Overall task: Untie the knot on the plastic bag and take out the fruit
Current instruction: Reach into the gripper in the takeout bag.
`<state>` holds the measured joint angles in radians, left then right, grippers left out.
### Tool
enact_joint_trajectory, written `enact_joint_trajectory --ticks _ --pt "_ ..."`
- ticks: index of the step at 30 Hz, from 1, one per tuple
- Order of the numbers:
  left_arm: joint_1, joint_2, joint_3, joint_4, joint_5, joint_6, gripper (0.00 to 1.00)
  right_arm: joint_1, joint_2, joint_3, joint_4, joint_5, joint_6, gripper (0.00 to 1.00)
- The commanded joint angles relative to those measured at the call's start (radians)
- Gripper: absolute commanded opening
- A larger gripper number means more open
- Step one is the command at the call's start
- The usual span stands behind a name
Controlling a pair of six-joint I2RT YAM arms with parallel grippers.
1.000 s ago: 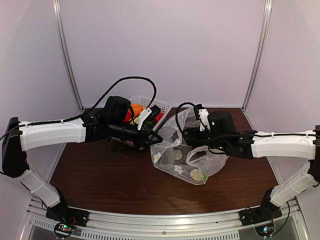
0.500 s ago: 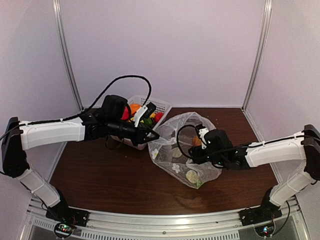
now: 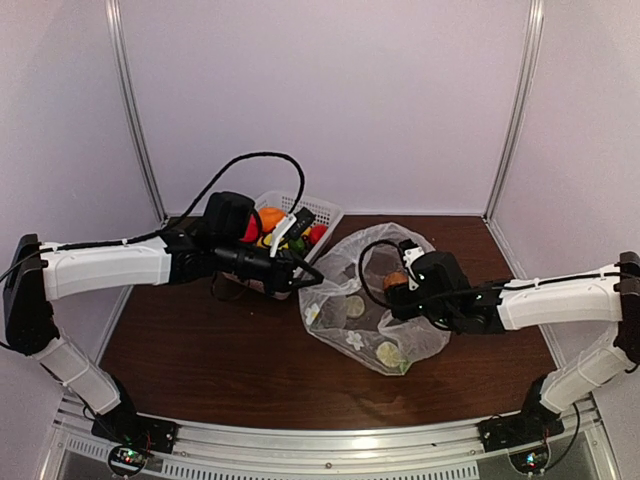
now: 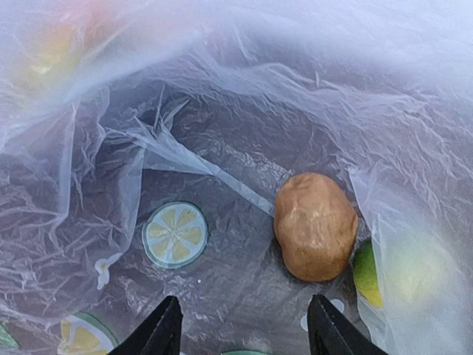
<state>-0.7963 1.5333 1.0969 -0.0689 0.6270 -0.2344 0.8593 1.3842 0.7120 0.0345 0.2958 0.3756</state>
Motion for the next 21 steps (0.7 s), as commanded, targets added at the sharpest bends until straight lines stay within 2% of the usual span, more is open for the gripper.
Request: enact_joint_trajectory --ticks 1,11,18,21 --pt "-0.014 0.005 -0.016 0.051 0.030 0.004 0.00 -0.026 0.097 0.072 0.079 -0.054 -0.017 0.59" --pt "-0.016 0.003 -0.014 0.052 0.036 0.001 0.00 -0.124 0.318 0.183 0.145 -0.002 0.037 0.57" --pt "-0.017 0.000 -0.014 0.051 0.037 0.000 0.00 -0.172 0.404 0.241 0.125 0.029 0.039 0.61" --pt "-0.018 -0.001 -0.014 0.050 0.039 -0.001 0.00 -0.189 0.424 0.258 0.117 0.036 0.030 0.67"
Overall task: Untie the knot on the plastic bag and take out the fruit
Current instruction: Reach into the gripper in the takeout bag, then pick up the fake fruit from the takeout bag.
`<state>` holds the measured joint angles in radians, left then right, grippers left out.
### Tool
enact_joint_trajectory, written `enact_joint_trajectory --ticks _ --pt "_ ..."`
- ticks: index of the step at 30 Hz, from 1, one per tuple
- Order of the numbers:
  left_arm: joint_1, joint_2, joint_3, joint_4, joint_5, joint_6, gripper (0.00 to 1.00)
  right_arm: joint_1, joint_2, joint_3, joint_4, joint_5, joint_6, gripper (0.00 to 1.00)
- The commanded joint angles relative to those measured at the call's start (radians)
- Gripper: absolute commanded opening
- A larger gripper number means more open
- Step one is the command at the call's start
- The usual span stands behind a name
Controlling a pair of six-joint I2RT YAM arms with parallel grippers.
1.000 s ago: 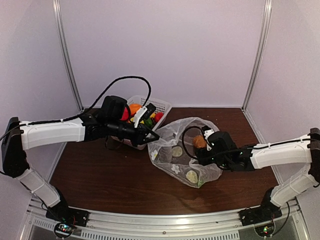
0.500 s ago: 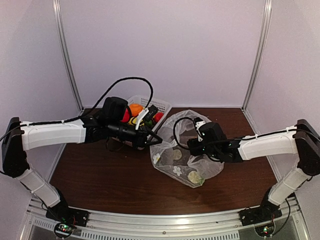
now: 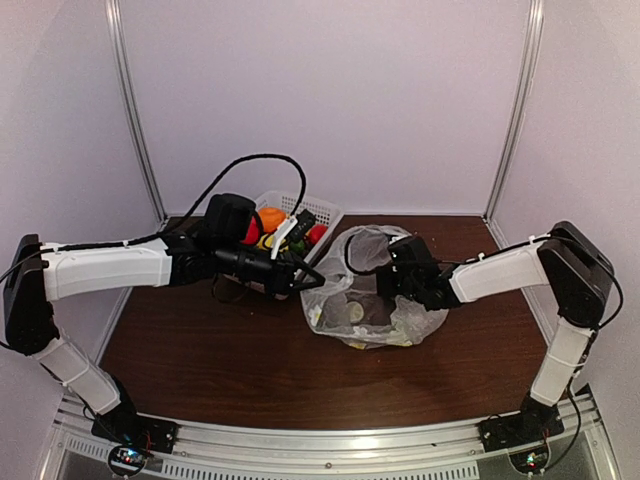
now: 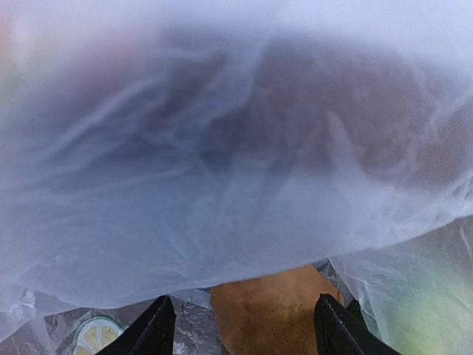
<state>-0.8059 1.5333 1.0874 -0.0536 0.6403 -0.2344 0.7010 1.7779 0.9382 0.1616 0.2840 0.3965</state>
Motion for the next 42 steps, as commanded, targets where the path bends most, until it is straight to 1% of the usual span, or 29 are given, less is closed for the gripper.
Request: enact_joint_trajectory --ticks 1,4,8,13,16,18,21,25,28,33,36,42 --pt "-0.009 -0.001 -0.004 0.036 0.028 -0.001 0.00 -0.035 0.038 0.034 -0.010 0.045 0.006 0.68" --pt "-0.010 -0.001 -0.004 0.036 0.031 -0.001 0.00 -0.056 0.059 0.039 0.011 0.001 -0.004 0.76" --pt "-0.013 0.001 -0.004 0.035 0.036 0.000 0.00 -0.092 0.080 0.031 0.072 -0.113 -0.016 0.80" --pt "-0.016 0.005 -0.003 0.036 0.042 -0.001 0.00 -0.121 0.114 0.048 0.077 -0.147 -0.017 0.88" --pt "-0.018 0.008 -0.003 0.035 0.044 -0.001 0.00 -0.132 0.141 0.060 0.081 -0.163 -0.021 0.89" --pt "-0.018 0.007 -0.003 0.036 0.044 -0.001 0.00 -0.138 0.149 0.063 0.084 -0.172 -0.025 0.88" --pt "-0.019 0.010 -0.003 0.035 0.042 -0.001 0.00 -0.145 0.151 0.061 0.093 -0.188 -0.028 0.79" --pt "-0.019 0.014 -0.003 0.034 0.040 -0.002 0.00 -0.146 0.138 0.052 0.108 -0.218 -0.036 0.66" --pt "-0.019 0.017 -0.001 0.032 0.038 -0.002 0.00 -0.146 0.119 0.043 0.119 -0.238 -0.046 0.59" --pt "-0.019 0.017 0.000 0.025 0.026 -0.001 0.00 -0.146 0.075 0.019 0.133 -0.279 -0.061 0.55" --pt "-0.019 0.017 0.000 0.023 0.014 -0.003 0.00 -0.145 0.027 -0.013 0.149 -0.329 -0.074 0.54" --pt "-0.021 0.026 -0.001 0.011 -0.038 -0.005 0.00 -0.122 -0.128 -0.113 0.158 -0.388 -0.080 0.54"
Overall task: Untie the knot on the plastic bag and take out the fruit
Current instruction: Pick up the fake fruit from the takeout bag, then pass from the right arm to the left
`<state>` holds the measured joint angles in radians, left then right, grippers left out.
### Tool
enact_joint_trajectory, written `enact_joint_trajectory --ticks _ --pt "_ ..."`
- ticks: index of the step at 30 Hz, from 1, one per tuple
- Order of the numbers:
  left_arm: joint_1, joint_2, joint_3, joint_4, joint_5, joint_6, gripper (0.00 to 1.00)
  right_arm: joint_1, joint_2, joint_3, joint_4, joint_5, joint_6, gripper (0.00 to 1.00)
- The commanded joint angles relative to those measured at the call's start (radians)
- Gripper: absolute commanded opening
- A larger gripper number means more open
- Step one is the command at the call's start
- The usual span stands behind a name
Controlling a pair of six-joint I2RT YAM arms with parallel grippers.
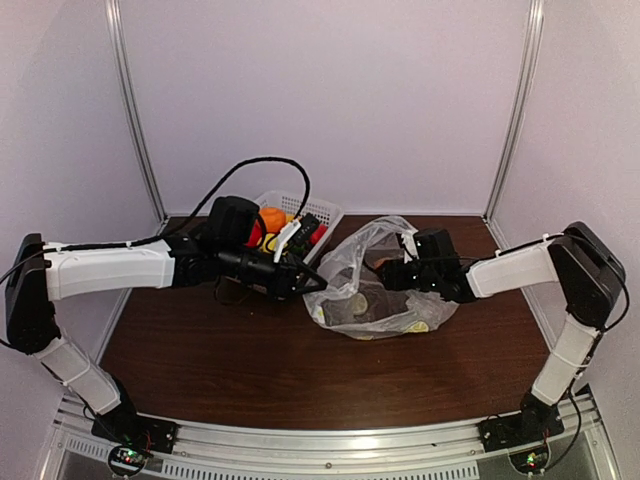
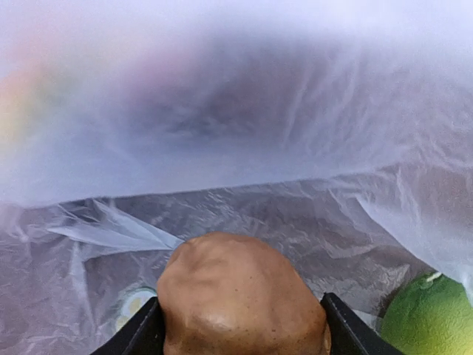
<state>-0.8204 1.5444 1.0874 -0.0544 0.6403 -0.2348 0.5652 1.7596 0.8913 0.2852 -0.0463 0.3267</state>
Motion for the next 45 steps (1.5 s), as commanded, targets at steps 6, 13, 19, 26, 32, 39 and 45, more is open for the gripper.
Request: enact_joint_trajectory --ticks 6,13,19,26,32,39,45 --pt "-0.006 0.031 0.000 0.016 -0.049 -0.013 0.00 0.090 -0.273 -0.186 0.025 -0.091 -0.017 0.54" --pt "-0.006 0.039 -0.003 0.022 -0.055 -0.014 0.00 0.185 -0.379 -0.259 0.016 -0.099 0.018 0.54" --pt "-0.006 0.041 0.000 0.021 -0.065 -0.015 0.00 0.283 -0.409 -0.282 0.035 -0.102 0.047 0.55" --pt "-0.006 0.021 -0.003 0.010 -0.111 -0.016 0.00 0.368 -0.445 -0.290 -0.007 -0.091 0.071 0.55" --pt "-0.006 0.010 -0.003 -0.014 -0.184 -0.018 0.00 0.405 -0.576 -0.309 -0.055 -0.061 0.096 0.55" --pt "-0.013 -0.002 -0.001 -0.033 -0.227 -0.011 0.00 0.406 -0.770 -0.310 -0.140 0.048 0.126 0.56" --pt "-0.041 -0.010 0.005 -0.058 -0.261 0.017 0.00 0.406 -0.858 -0.264 -0.169 0.118 0.120 0.56"
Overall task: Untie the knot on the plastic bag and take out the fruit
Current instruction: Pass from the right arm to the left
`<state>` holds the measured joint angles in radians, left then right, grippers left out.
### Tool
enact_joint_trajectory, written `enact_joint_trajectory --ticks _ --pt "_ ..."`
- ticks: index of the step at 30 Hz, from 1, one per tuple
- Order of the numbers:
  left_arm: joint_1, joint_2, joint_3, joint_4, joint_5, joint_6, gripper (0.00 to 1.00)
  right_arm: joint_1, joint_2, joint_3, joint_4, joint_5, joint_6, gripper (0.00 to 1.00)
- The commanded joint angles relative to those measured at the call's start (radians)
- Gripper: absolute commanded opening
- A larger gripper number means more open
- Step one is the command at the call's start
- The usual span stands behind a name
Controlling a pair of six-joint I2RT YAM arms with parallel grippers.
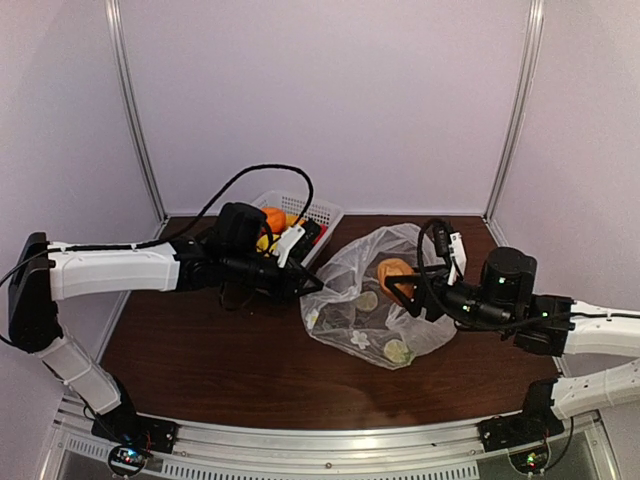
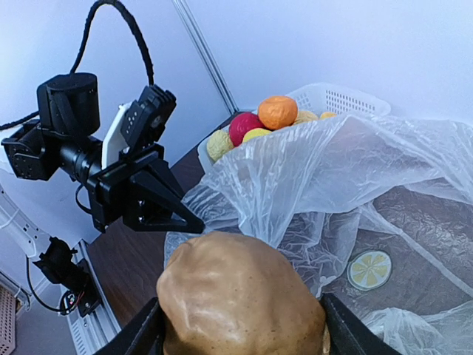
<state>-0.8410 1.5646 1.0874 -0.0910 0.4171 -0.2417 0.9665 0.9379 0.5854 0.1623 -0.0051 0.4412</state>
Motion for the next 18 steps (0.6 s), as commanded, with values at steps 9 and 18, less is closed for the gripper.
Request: enact_joint_trajectory --ticks 9,18 --pt "-0.021 -0.162 -0.044 0.034 -0.099 0.067 0.62 0.005 -0.044 0.128 -0.082 0.064 -0.035 0.56" --pt "-0.021 -0.386 -0.154 0.190 -0.036 0.168 0.81 0.028 0.007 0.197 -0.044 -0.102 -0.079 0.58"
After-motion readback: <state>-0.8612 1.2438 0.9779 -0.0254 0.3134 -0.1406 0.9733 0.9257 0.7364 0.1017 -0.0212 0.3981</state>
